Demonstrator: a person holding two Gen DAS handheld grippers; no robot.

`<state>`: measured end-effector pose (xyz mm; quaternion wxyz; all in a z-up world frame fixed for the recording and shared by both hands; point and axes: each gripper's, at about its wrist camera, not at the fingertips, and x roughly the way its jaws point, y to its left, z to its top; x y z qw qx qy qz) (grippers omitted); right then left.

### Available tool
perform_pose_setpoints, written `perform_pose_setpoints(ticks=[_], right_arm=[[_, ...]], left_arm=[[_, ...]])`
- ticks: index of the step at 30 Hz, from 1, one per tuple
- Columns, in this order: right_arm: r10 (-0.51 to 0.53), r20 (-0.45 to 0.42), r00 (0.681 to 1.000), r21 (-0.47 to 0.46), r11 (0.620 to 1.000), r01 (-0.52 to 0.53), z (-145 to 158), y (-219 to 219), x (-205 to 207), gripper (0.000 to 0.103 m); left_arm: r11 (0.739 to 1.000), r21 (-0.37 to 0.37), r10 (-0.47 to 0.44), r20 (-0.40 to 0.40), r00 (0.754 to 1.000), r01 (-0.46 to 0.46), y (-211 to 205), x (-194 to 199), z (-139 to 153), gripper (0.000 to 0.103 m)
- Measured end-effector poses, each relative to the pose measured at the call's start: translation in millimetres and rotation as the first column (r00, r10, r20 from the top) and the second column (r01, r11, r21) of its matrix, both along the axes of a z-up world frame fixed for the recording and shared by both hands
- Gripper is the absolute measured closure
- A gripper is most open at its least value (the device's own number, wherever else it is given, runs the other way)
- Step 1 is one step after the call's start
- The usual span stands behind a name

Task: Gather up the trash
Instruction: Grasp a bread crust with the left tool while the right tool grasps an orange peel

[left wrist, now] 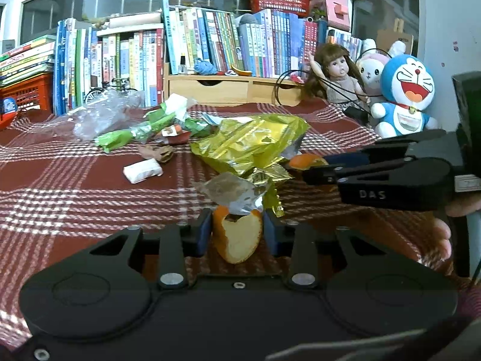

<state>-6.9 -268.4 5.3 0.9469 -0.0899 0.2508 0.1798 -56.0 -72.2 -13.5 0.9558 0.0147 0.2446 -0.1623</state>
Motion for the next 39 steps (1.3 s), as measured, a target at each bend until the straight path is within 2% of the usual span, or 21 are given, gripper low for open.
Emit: perform_pose_setpoints(ticks=[2, 4, 8, 11, 13, 14, 15, 17, 18, 19, 22, 24, 26, 27, 28, 30, 31, 39], right_arm=[[-0.005, 0.0, 1.0, 0.019, 1.0, 0.005, 2, -1, -4, 0.069], [-0.009, -0.005, 1.0, 0.032, 0.999, 0.01, 1, -1, -8, 0.069], [-0.028, -0.025, 0.999, 0.053, 0.998, 0.03, -3, -2, -12, 0.069], [-0.041, -0.034, 0.999, 0.066, 0.997, 0.043, -8, -3, -12, 0.063], [-0.037, -0.035, 0.999, 0.082, 0.996, 0.039, -9, -5, -11, 0.036], [-0.02, -0.033, 0.999, 0.104, 0.994, 0.023, -9, -6, -11, 0.029], [-0.01, -0.029, 1.0, 0.126, 0.992, 0.013, -9, -8, -11, 0.016], [-0.024, -0.018, 1.0, 0.125, 0.992, 0.026, -8, -8, -10, 0.014], [-0.031, -0.013, 0.999, 0.104, 0.994, 0.032, -8, -8, -10, 0.014], [-0.036, -0.008, 0.999, 0.081, 0.996, 0.036, -9, -7, -9, 0.014], [-0.025, -0.015, 1.0, 0.029, 0.999, 0.025, -14, -6, -9, 0.016], [0.005, -0.019, 1.0, 0.011, 1.0, -0.005, -18, -5, -12, 0.018], [0.029, -0.021, 0.999, -0.015, 0.999, -0.029, -21, -2, -15, 0.022], [0.04, -0.016, 0.999, -0.026, 0.999, -0.041, -21, 0, -16, 0.028], [0.044, -0.013, 0.999, -0.027, 0.999, -0.045, -21, 1, -16, 0.044], [0.036, -0.004, 0.999, -0.012, 0.999, -0.036, -19, 3, -14, 0.065], [0.028, 0.01, 1.0, -0.007, 1.0, -0.028, -18, 3, -14, 0.068], [0.017, 0.048, 0.999, 0.063, 0.998, -0.021, 0, 0, -24, 0.07]], left_arm=[[1.0, 0.018, -0.003, 0.003, 1.0, 0.003, 2, -2, 0, 0.067], [0.999, 0.033, -0.005, -0.01, 1.0, 0.005, 3, -3, -4, 0.057], [0.999, 0.024, 0.046, -0.001, 0.999, -0.046, 6, -9, -16, 0.023], [1.0, 0.003, 0.004, 0.038, 0.999, -0.004, 8, -15, -23, 0.022], [1.0, 0.004, -0.002, 0.033, 0.999, 0.002, 5, -15, -24, 0.022], [1.0, 0.012, -0.003, 0.032, 0.999, 0.003, 3, -13, -23, 0.022], [1.0, 0.02, -0.004, 0.034, 0.999, 0.003, 2, -11, -23, 0.025], [0.999, 0.035, 0.006, 0.034, 0.999, -0.007, 0, -7, -22, 0.034], [0.999, 0.036, 0.01, 0.029, 1.0, -0.011, 0, -4, -22, 0.044], [0.999, 0.039, 0.018, 0.025, 1.0, -0.019, 0, -2, -22, 0.05], [0.999, 0.04, 0.013, 0.035, 0.999, -0.014, 1, -2, -20, 0.058], [0.999, 0.052, 0.003, 0.057, 0.998, -0.006, 1, -4, -17, 0.068], [0.999, 0.05, -0.002, 0.06, 0.998, -0.001, 2, -5, -15, 0.07], [0.999, 0.046, -0.003, 0.055, 0.998, 0.0, 3, -4, -14, 0.071], [0.999, 0.041, -0.001, 0.049, 0.999, -0.001, 4, -3, -13, 0.071], [0.999, 0.033, 0.01, 0.049, 0.999, -0.012, 7, -1, -9, 0.072], [0.999, 0.03, 0.018, 0.051, 0.999, -0.02, 9, -1, -8, 0.072], [0.998, 0.011, 0.055, 0.067, 0.996, -0.056, 25, 0, 9, 0.074]])
